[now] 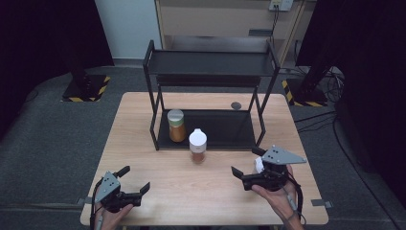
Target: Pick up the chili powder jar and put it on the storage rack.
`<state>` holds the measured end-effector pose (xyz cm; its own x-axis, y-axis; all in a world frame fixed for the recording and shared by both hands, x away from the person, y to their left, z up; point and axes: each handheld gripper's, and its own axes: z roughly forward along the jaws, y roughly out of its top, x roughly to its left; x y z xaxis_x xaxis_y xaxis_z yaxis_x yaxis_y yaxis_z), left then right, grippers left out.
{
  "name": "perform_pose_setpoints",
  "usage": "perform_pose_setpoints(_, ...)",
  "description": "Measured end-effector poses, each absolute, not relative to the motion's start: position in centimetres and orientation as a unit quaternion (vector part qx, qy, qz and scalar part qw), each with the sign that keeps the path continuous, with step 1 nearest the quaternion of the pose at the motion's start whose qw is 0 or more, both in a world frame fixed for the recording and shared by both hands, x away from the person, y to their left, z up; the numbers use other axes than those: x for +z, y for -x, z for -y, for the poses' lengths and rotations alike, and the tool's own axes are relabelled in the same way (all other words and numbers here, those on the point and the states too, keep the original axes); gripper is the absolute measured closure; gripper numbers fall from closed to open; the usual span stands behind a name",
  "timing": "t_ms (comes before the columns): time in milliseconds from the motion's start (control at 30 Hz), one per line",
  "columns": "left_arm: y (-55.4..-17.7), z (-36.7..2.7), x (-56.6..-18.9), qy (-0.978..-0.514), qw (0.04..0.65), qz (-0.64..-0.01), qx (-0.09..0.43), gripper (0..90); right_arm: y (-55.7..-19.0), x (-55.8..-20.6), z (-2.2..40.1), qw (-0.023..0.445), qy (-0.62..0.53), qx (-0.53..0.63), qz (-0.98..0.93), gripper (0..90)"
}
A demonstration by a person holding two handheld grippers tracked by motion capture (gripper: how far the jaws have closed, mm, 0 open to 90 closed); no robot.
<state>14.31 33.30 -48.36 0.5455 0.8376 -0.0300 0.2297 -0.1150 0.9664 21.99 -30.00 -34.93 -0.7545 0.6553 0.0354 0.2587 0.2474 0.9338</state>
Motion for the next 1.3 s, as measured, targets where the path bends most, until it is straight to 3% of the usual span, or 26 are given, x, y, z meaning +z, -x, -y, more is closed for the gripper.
perform_pose_setpoints(733, -14.4, -33.3, -48.3, -0.695, 0.542, -0.383, 0.278, 0.0, -25.0, -35.2, 23.7, 0.174, -0.283, 0.523, -0.785, 5.1)
perform_pose_setpoints(1300, -14.4, -33.4, -48.4, -0.694, 0.544, -0.381, 0.276, 0.0, -28.1, -35.3, 18.6, 0.195, -0.291, 0.497, -0.794, 5.5)
